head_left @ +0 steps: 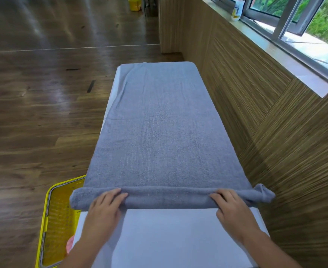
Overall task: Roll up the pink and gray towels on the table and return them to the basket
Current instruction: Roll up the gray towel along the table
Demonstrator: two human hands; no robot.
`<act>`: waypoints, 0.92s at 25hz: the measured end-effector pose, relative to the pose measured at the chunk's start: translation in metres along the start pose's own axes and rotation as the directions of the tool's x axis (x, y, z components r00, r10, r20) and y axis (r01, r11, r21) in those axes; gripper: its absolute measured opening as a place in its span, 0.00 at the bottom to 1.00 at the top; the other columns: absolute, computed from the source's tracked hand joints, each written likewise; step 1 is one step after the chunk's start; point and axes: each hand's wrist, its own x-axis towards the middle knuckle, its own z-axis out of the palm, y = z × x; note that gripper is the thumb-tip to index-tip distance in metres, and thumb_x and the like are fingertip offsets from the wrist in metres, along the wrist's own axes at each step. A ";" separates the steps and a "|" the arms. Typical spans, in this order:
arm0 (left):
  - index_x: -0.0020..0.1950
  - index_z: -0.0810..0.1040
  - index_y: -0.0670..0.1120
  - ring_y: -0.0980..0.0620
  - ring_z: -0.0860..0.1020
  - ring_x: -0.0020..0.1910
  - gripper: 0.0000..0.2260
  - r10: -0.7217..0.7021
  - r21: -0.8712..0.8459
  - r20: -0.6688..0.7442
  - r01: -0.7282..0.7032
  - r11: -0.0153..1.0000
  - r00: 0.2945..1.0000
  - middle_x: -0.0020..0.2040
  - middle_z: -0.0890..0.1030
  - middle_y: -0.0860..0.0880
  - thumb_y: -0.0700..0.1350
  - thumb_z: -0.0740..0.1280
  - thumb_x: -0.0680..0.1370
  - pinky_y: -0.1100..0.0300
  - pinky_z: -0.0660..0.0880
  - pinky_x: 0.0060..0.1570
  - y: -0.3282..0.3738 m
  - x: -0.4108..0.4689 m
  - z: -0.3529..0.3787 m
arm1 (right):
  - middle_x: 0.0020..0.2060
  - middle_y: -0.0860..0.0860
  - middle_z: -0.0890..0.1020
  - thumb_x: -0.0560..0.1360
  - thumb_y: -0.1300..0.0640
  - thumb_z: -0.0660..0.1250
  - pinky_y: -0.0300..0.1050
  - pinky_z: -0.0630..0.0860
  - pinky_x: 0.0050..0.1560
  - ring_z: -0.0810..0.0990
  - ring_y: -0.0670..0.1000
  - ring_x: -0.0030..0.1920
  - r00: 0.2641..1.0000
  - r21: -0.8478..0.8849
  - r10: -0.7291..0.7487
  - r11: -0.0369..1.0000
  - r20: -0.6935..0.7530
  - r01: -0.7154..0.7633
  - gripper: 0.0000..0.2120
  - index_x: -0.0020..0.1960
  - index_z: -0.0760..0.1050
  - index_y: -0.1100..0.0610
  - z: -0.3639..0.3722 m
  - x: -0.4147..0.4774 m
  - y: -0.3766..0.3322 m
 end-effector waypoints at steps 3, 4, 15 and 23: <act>0.55 0.80 0.56 0.50 0.76 0.55 0.17 -0.021 0.021 0.006 0.021 1.000 1.000 0.56 0.80 0.56 0.48 0.58 0.71 0.51 0.70 0.48 -0.013 0.001 -0.013 | 0.51 0.49 0.80 0.66 0.65 0.65 0.49 0.73 0.56 0.77 0.52 0.51 0.998 -0.021 0.050 0.998 -0.034 -0.051 0.20 0.56 0.78 0.53 -0.012 0.005 0.018; 0.53 0.79 0.56 0.52 0.75 0.54 0.15 -0.005 0.010 0.003 0.005 1.000 1.000 0.53 0.80 0.57 0.48 0.57 0.71 0.52 0.69 0.46 -0.012 -0.002 -0.016 | 0.48 0.48 0.80 0.65 0.64 0.64 0.50 0.74 0.53 0.77 0.52 0.48 0.998 -0.020 0.051 0.998 -0.029 -0.052 0.18 0.53 0.78 0.52 -0.016 0.004 0.019; 0.55 0.76 0.57 0.51 0.77 0.47 0.11 0.038 0.061 -0.070 -0.034 0.998 0.997 0.47 0.80 0.57 0.52 0.56 0.78 0.53 0.65 0.46 -0.007 0.020 -0.032 | 0.31 0.47 0.76 0.67 0.55 0.56 0.51 0.70 0.41 0.74 0.53 0.34 0.969 -0.080 0.207 0.977 0.135 -0.197 0.09 0.37 0.75 0.52 -0.035 0.033 0.038; 0.64 0.76 0.52 0.48 0.74 0.62 0.21 0.117 0.076 -0.001 -0.117 0.990 0.993 0.65 0.76 0.52 0.51 0.62 0.71 0.50 0.69 0.59 0.023 0.002 -0.008 | 0.45 0.50 0.77 0.62 0.63 0.68 0.54 0.76 0.47 0.75 0.55 0.46 0.994 -0.113 -0.106 0.988 -0.020 0.104 0.14 0.47 0.77 0.54 -0.011 0.013 -0.009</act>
